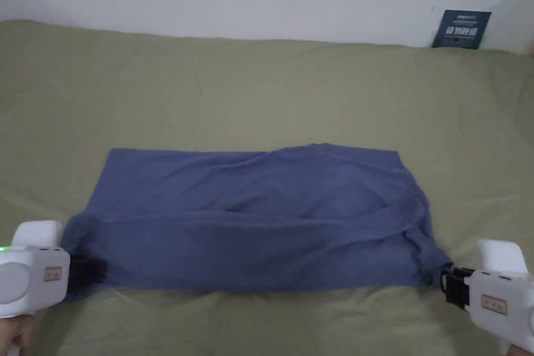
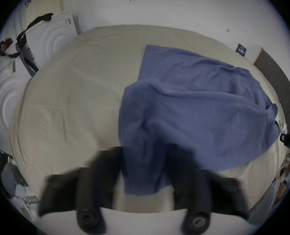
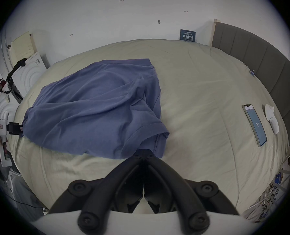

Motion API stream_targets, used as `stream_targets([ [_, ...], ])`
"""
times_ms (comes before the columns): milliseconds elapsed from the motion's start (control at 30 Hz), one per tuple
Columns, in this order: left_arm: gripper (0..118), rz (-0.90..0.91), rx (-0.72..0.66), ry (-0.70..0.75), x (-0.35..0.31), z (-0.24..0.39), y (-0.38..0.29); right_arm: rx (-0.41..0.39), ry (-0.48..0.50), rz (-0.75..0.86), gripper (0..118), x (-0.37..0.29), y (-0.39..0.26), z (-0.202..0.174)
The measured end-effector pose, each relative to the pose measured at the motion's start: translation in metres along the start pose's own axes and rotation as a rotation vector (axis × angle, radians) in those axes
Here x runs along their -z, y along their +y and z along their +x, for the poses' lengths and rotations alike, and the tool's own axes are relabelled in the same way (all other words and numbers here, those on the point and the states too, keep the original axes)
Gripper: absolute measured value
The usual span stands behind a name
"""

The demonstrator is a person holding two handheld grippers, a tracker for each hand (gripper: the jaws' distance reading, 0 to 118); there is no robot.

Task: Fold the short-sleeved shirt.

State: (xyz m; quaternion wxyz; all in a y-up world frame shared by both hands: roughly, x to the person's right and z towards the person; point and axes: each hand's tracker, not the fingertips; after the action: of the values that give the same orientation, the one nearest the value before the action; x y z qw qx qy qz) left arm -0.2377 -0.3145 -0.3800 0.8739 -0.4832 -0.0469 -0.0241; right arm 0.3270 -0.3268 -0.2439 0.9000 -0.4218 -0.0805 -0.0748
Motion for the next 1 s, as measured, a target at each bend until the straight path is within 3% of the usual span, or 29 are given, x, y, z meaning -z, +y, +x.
stream_targets([
  [33,0,0.013,0.023,0.009,-0.001,0.001,0.000,0.006,0.002,0.003,2,0.002,0.001,0.002],
  [67,0,0.024,0.020,-0.015,-0.003,0.001,-0.001,0.012,0.006,0.001,3,0.003,0.004,0.002],
  [100,0,-0.020,0.024,-0.024,-0.002,0.001,0.001,0.015,0.009,0.000,13,0.005,0.008,0.001],
  [133,0,-0.012,0.020,-0.016,0.002,-0.002,0.003,0.016,0.007,0.000,39,0.007,0.010,0.001],
  [167,0,-0.010,0.023,-0.016,0.002,-0.003,0.004,0.011,0.009,-0.005,91,0.011,0.012,0.002],
  [200,0,-0.011,0.022,-0.018,0.002,-0.003,0.005,0.005,0.010,-0.022,118,0.018,0.015,0.001],
  [300,0,-0.012,0.007,-0.025,0.004,-0.004,0.007,0.001,0.008,-0.042,112,0.045,0.015,0.003],
  [333,0,-0.013,0.006,-0.026,0.004,-0.004,0.007,0.001,0.000,-0.105,102,0.051,0.021,-0.001],
  [367,0,-0.014,0.005,-0.027,0.004,-0.004,0.007,0.006,0.014,-0.124,71,0.048,0.031,-0.010],
  [433,0,-0.017,0.002,-0.029,0.006,-0.005,0.008,-0.001,0.018,-0.109,20,0.045,0.033,-0.012],
  [467,0,-0.017,0.005,-0.030,0.004,-0.005,0.009,-0.011,0.020,-0.094,12,0.039,0.036,-0.013],
  [500,0,-0.015,0.010,-0.033,0.002,-0.005,0.009,0.008,0.097,-0.085,12,0.035,0.030,-0.006],
  [533,0,-0.015,0.015,-0.028,-0.001,-0.005,0.009,0.009,0.048,-0.086,11,0.029,0.031,-0.010],
  [767,0,0.006,0.013,-0.051,-0.041,-0.016,-0.001,-0.023,0.067,-0.034,11,-0.025,0.017,-0.005],
  [1000,0,-0.013,0.026,-0.083,-0.094,-0.024,-0.076,-0.025,0.075,-0.074,12,-0.084,-0.056,0.003],
])
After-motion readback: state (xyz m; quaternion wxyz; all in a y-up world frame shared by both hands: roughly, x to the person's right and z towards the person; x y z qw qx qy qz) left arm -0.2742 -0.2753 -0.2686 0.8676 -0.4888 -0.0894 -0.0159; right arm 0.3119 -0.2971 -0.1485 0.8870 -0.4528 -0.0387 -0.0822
